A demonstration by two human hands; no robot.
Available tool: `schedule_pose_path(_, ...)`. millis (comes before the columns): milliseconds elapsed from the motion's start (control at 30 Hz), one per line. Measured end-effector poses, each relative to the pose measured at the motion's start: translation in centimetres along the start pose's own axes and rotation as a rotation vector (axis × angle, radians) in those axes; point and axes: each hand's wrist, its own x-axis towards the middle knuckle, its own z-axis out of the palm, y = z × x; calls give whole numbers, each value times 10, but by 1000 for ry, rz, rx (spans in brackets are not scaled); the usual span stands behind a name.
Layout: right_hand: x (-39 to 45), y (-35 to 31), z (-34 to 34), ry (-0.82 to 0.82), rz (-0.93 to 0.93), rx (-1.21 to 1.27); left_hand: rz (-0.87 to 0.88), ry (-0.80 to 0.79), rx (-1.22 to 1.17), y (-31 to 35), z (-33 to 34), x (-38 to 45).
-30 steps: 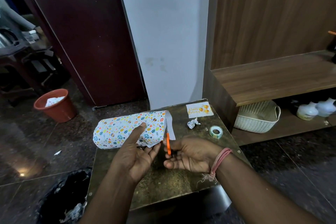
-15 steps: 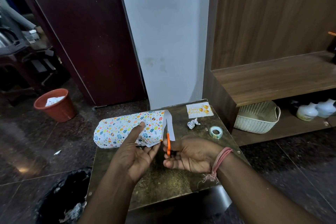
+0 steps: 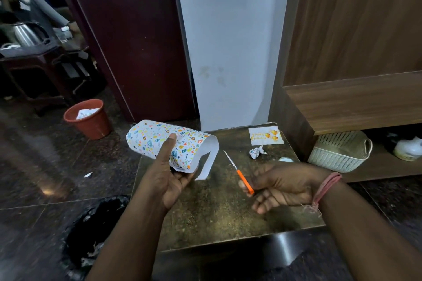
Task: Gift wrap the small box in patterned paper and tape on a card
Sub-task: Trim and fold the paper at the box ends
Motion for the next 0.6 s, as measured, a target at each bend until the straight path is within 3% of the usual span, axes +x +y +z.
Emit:
schedule_pose_path(267, 6, 3, 0, -94, 18, 3, 35, -48, 189, 0, 2, -5)
schedule_pose_path(600, 5, 6, -9, -99, 13, -23, -22, -108, 209, 0, -1, -2)
